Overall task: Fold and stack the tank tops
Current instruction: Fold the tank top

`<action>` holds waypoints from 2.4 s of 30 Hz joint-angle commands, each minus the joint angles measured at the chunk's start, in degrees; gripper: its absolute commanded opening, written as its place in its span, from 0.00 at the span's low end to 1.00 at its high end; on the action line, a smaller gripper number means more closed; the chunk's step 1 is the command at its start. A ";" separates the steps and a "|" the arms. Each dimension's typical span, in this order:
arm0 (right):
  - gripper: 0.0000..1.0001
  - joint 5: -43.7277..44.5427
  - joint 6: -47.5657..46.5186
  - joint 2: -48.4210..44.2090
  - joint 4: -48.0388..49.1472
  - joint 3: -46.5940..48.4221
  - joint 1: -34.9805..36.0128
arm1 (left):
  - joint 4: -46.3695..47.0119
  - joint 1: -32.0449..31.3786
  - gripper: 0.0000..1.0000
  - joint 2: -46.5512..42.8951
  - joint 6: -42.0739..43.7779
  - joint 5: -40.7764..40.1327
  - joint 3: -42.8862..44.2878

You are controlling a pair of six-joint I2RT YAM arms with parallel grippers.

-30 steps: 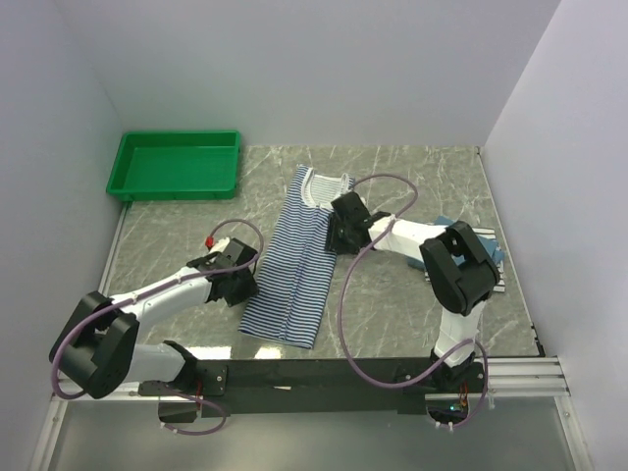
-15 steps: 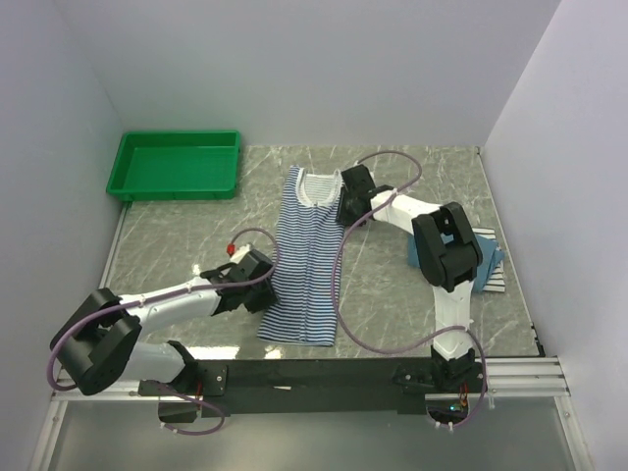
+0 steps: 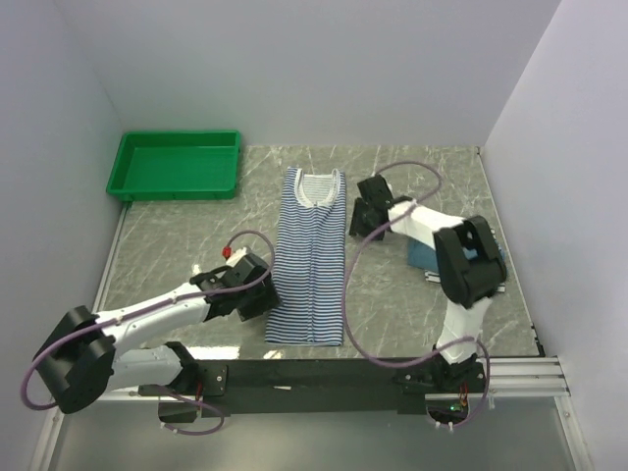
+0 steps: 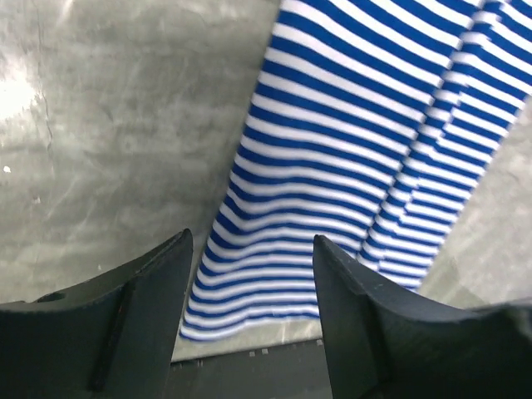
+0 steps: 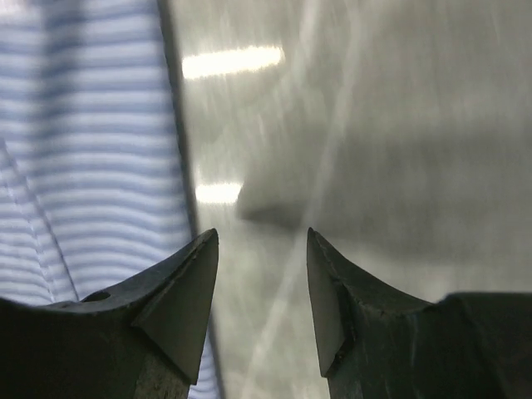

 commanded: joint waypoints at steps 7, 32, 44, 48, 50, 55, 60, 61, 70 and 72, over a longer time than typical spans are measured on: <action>0.53 -3.51 11.36 -29.23 4.24 -32.05 8.93 | -1.86 -1.63 0.62 -5.43 0.14 8.16 -5.96; 0.52 -14.14 32.81 -45.42 6.16 -52.73 30.47 | -3.53 -3.92 0.44 -1.83 -0.21 7.73 -8.95; 0.28 -13.18 35.36 -41.47 7.75 -54.23 35.22 | -2.91 -4.80 0.21 -1.65 0.31 8.87 -10.89; 0.04 -11.25 34.58 -41.82 5.39 -53.19 35.92 | -3.53 -6.90 0.01 -3.06 -0.65 8.78 -10.98; 0.00 -8.79 34.22 -42.70 1.97 -51.35 36.80 | -4.23 -9.09 0.01 -3.85 -1.35 8.43 -10.63; 0.00 -3.87 34.31 -46.20 -4.11 -47.74 41.80 | -6.07 -11.83 0.01 -5.69 -4.17 7.73 -10.19; 0.17 -1.93 35.53 -47.27 -6.22 -46.67 44.80 | -6.08 -12.10 0.01 -7.72 -5.49 7.73 -11.15; 0.22 -1.84 35.98 -48.40 -6.40 -46.85 45.24 | -6.08 -12.01 0.00 -7.63 -5.49 7.73 -11.15; 0.52 1.32 40.28 -56.76 -10.26 -48.70 46.21 | -5.46 -12.10 0.01 -6.93 -5.31 7.73 -11.15; 0.52 1.76 40.90 -56.59 -9.74 -48.87 45.86 | -5.46 -12.10 0.00 -6.58 -5.22 7.73 -11.07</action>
